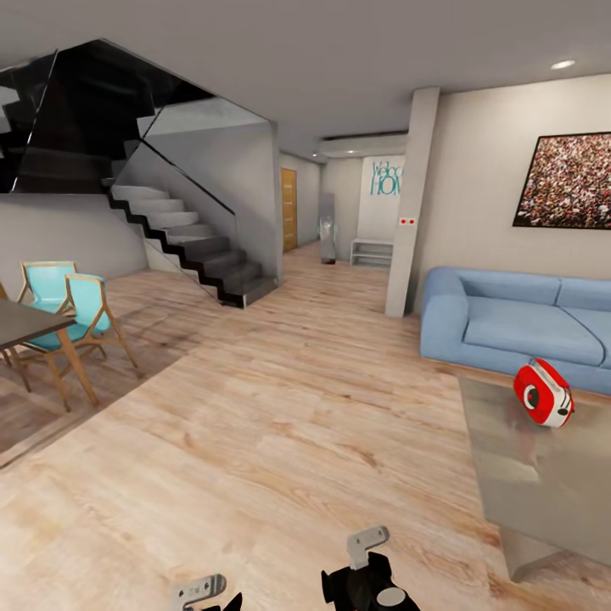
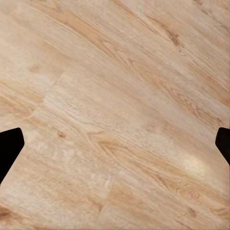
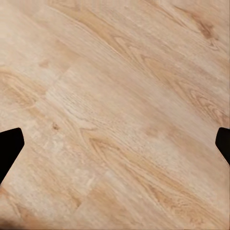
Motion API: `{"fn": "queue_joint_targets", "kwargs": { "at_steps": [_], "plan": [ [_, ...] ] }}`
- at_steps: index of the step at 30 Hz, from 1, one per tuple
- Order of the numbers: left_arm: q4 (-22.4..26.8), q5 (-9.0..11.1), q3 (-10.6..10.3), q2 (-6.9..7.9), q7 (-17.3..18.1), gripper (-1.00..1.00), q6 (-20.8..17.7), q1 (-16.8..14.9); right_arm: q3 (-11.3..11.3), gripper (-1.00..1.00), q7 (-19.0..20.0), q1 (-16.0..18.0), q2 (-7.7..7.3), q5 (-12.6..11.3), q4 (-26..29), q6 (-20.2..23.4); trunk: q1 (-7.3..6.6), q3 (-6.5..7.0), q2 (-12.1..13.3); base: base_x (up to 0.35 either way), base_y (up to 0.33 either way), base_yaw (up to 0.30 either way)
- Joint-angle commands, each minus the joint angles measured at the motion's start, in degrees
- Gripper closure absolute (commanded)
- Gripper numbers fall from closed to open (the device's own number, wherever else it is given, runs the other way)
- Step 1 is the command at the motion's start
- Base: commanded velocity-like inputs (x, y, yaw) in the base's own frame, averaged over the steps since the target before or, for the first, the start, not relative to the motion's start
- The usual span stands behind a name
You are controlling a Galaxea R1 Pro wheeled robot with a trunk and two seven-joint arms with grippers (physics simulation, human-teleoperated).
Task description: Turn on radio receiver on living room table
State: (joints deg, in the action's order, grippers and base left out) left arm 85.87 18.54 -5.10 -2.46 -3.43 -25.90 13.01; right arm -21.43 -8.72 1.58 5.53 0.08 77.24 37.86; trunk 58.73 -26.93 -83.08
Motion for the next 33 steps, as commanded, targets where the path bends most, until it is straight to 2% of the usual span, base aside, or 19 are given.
{"fn": "queue_joint_targets", "kwargs": {
  "at_steps": [1,23,33],
  "plan": [
    [0.0,0.0,0.0,0.0,0.0,-1.0,-0.01,0.0,-0.26,-1.0,0.0,0.0,0.0,0.01,0.01,0.01,0.0,-0.01,0.0,0.334,0.0,0.0],
    [0.0,0.0,0.0,0.0,0.0,-1.0,-0.03,0.0,-0.63,-1.0,0.01,0.0,0.01,0.01,0.02,0.02,0.0,-1.8,0.0,0.334,0.0,0.0],
    [0.0,0.0,0.0,0.09,0.0,-1.0,-0.03,0.0,-0.71,-1.0,0.01,0.0,0.01,0.01,0.02,0.02,0.0,-1.92,0.0,0.334,0.0,0.0]
  ]
}}
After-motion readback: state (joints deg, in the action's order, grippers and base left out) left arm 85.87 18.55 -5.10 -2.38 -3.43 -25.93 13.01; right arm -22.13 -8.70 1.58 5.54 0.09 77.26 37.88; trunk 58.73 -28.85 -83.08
